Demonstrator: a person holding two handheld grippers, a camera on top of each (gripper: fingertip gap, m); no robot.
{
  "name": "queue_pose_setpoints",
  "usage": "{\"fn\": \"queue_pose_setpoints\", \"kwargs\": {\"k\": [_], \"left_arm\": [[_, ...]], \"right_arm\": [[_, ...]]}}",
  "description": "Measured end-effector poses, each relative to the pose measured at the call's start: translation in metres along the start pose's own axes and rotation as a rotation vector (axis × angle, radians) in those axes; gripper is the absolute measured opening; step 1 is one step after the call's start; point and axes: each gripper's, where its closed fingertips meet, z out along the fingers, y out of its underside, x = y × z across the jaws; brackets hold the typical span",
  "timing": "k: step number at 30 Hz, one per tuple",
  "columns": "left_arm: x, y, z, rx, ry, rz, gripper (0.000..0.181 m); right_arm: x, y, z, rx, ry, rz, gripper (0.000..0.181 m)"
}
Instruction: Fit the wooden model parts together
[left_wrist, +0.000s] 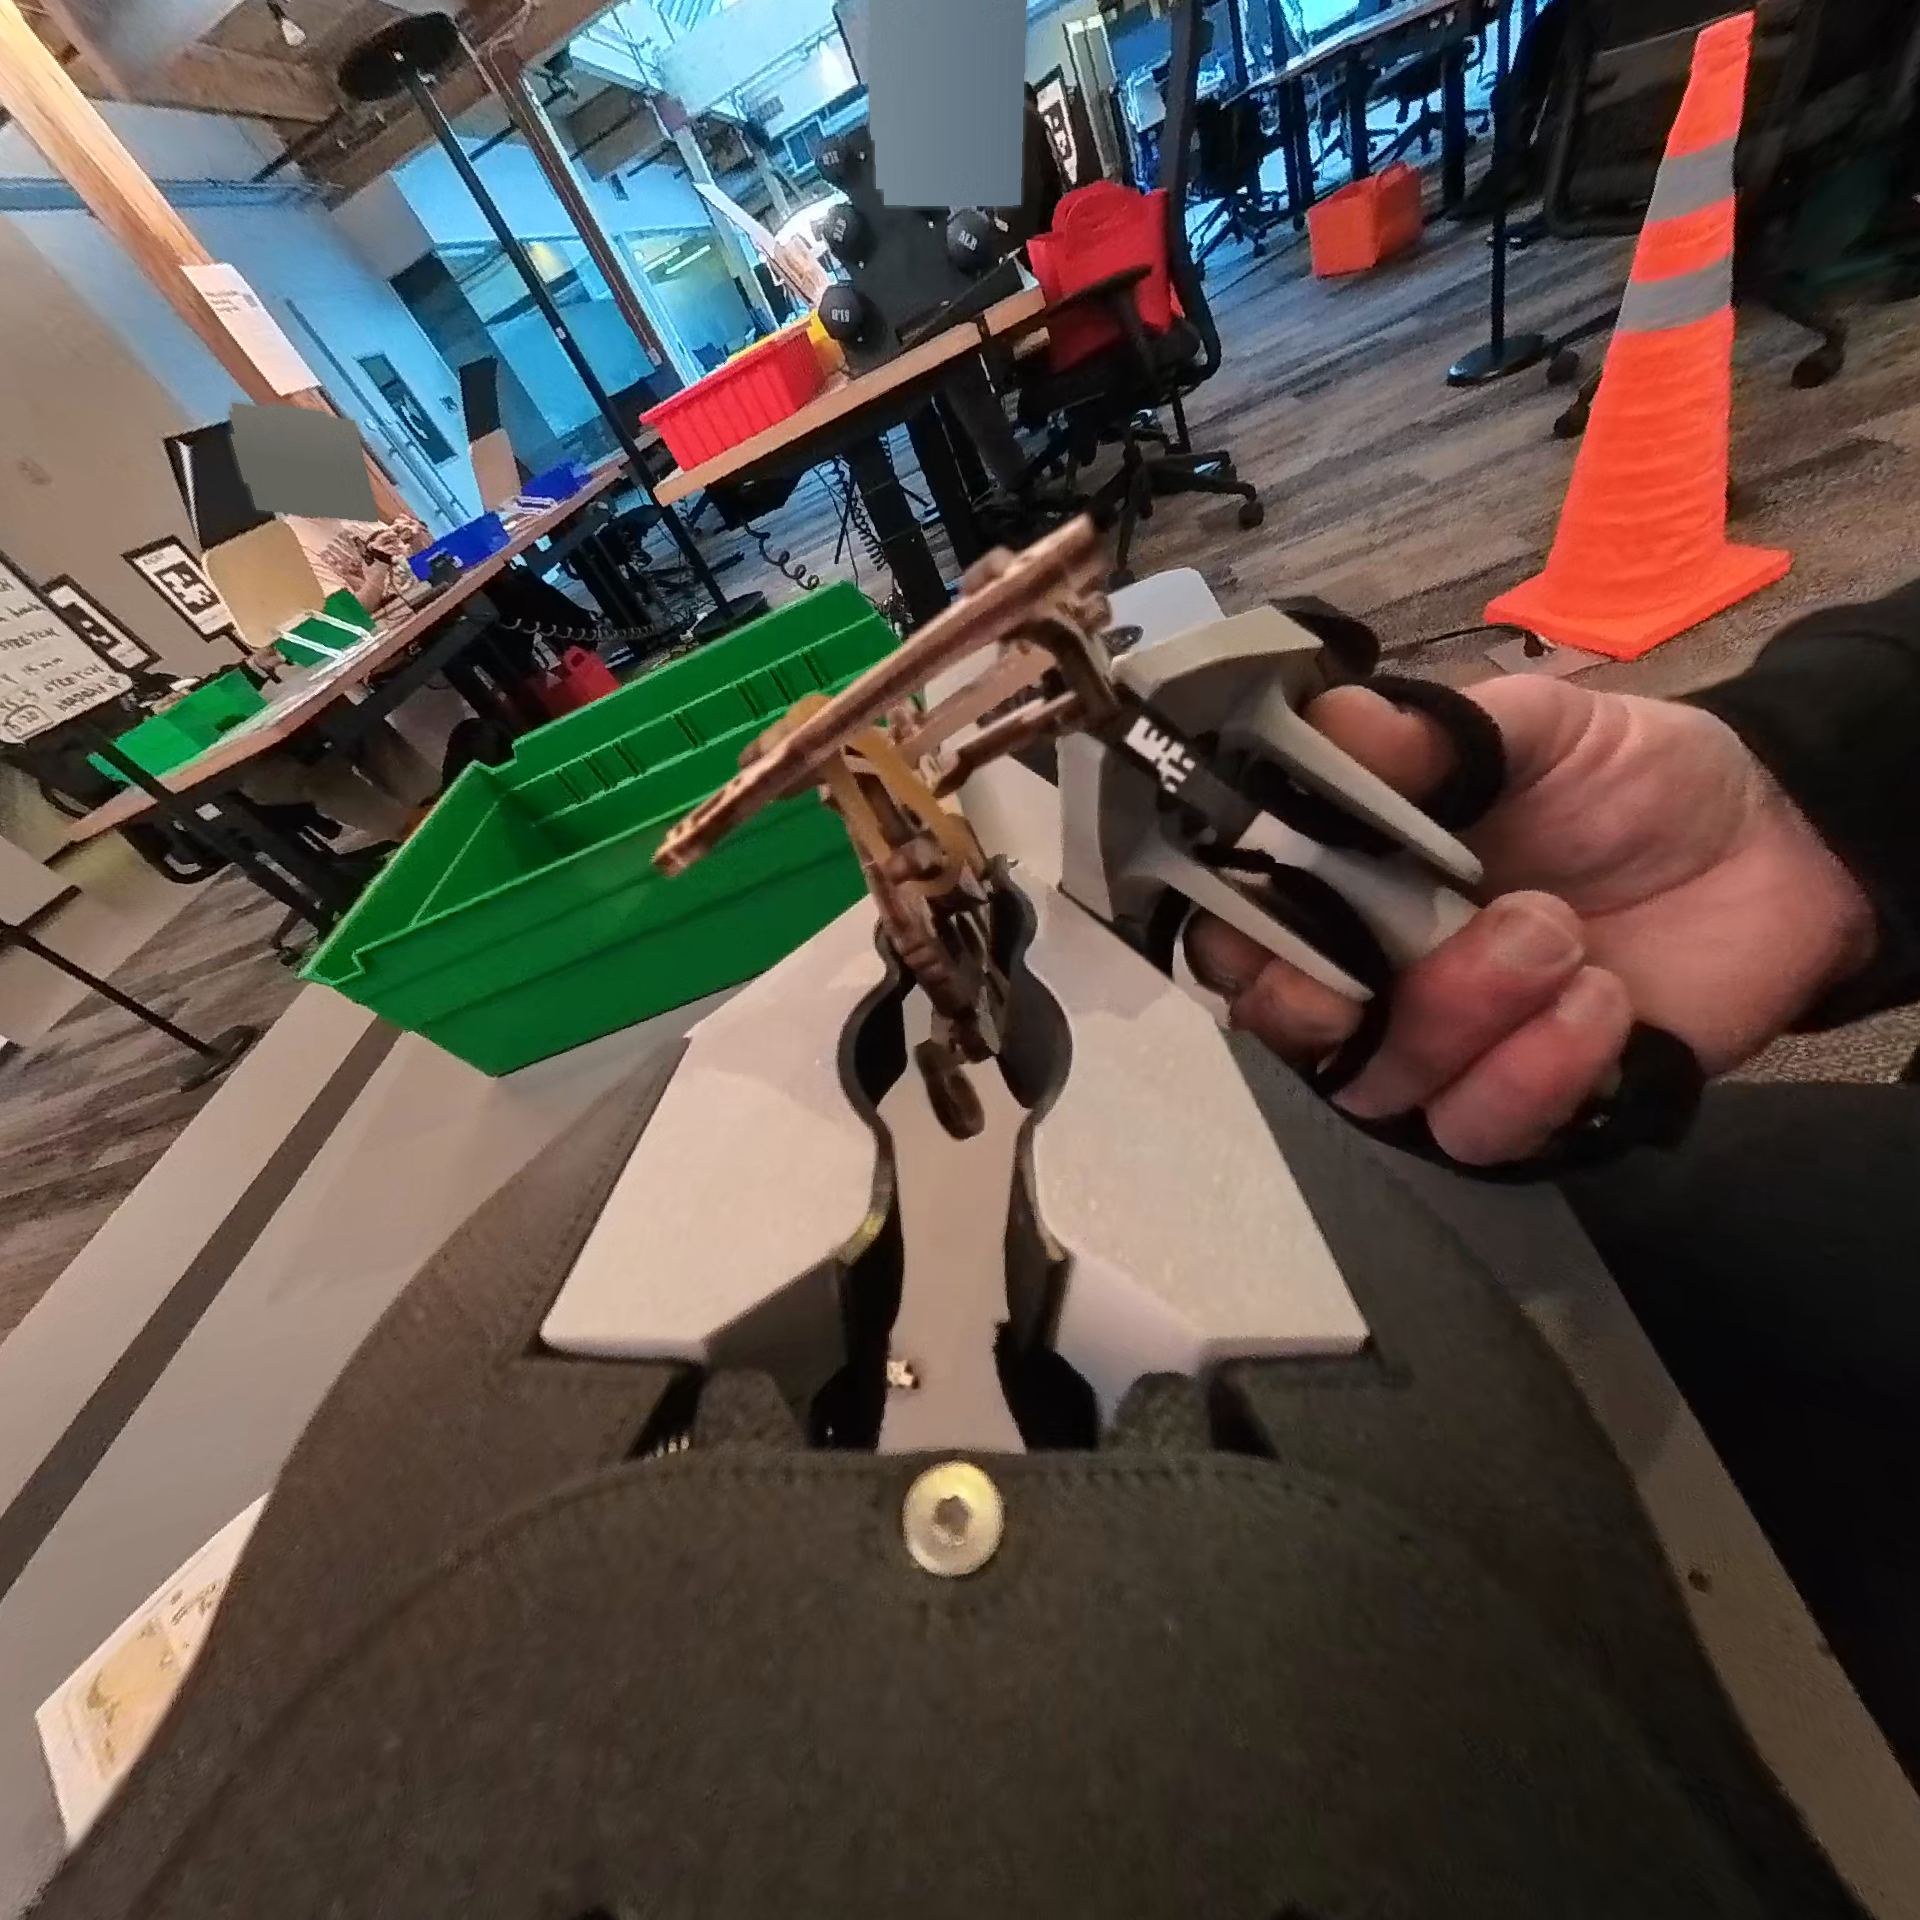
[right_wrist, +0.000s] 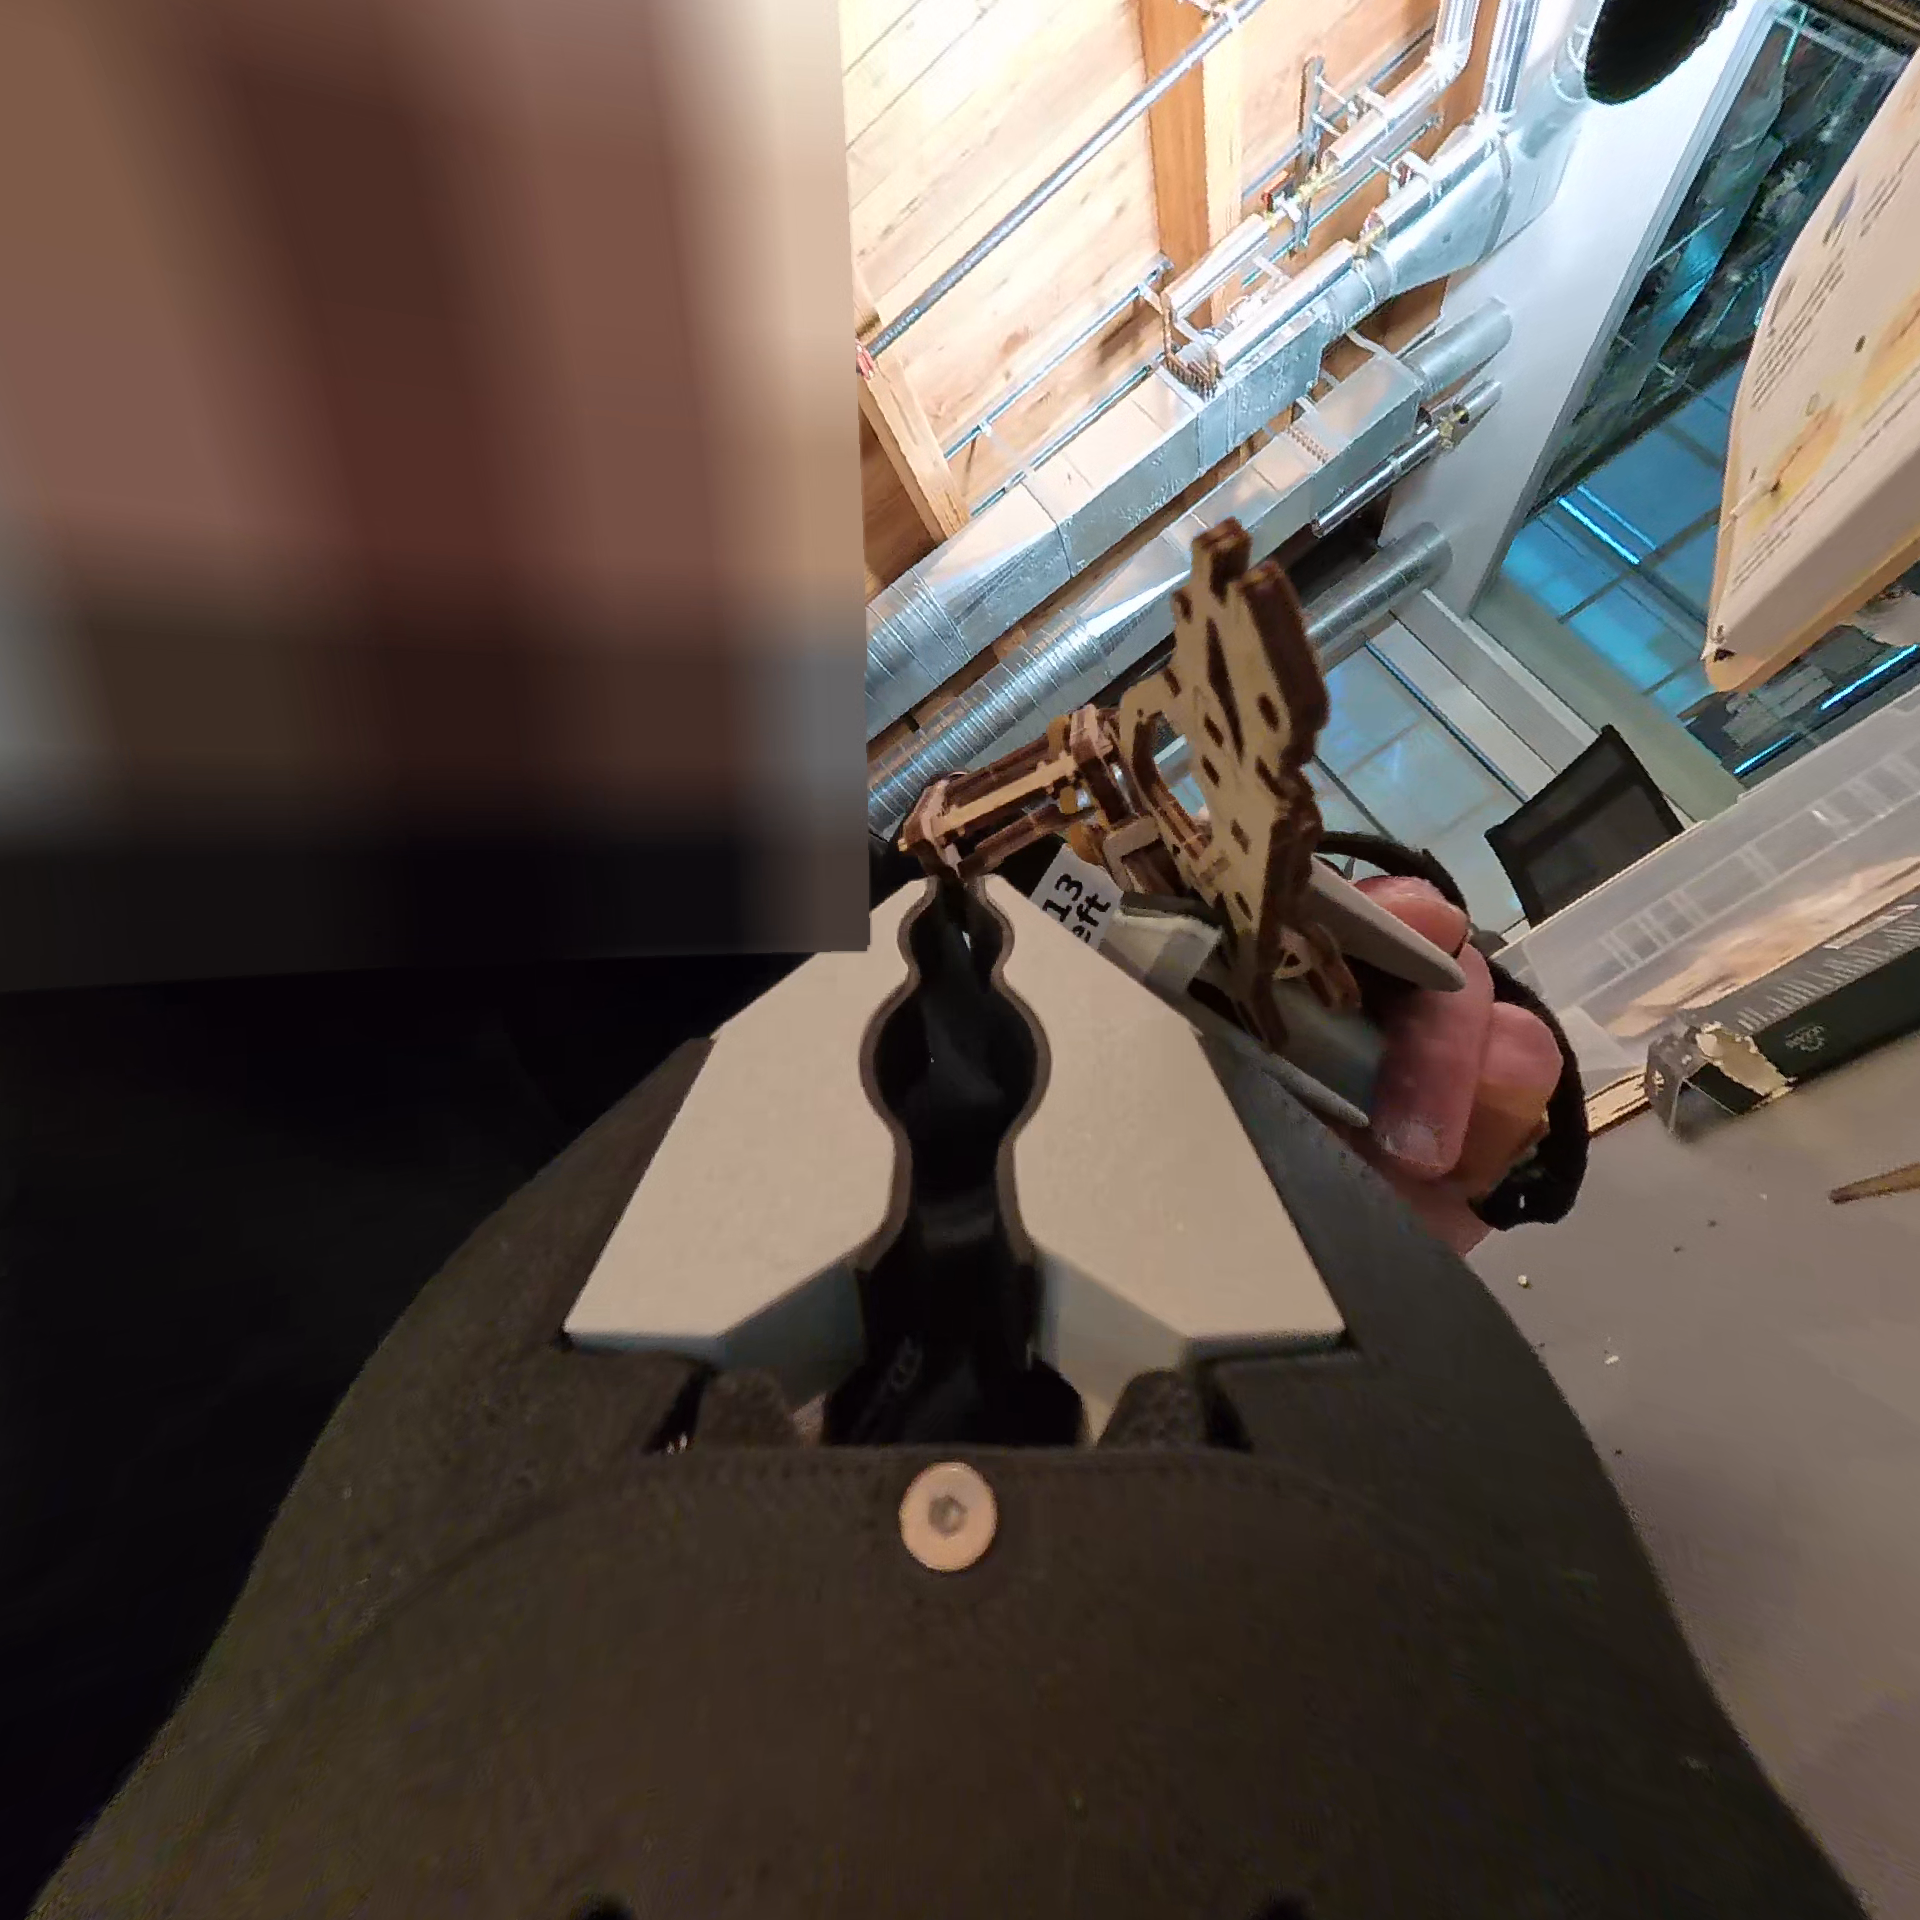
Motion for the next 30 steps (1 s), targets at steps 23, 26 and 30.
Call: {"fn": "queue_pose_setpoints", "kwargs": {"k": [23,26,30], "left_arm": [[-0.005,0.001,0.005,0.002,-0.001,0.004,0.01],[-0.005,0.005,0.008,-0.015,-0.006,0.016,0.01],[-0.006,0.008,0.01,-0.041,-0.02,0.054,0.01]], "right_arm": [[0.007,-0.005,-0.007,0.029,0.014,0.055,0.0],[0.008,-0.006,-0.006,0.029,0.019,0.051,0.0],[0.008,-0.007,-0.007,0.042,0.023,0.061,0.0]]}}
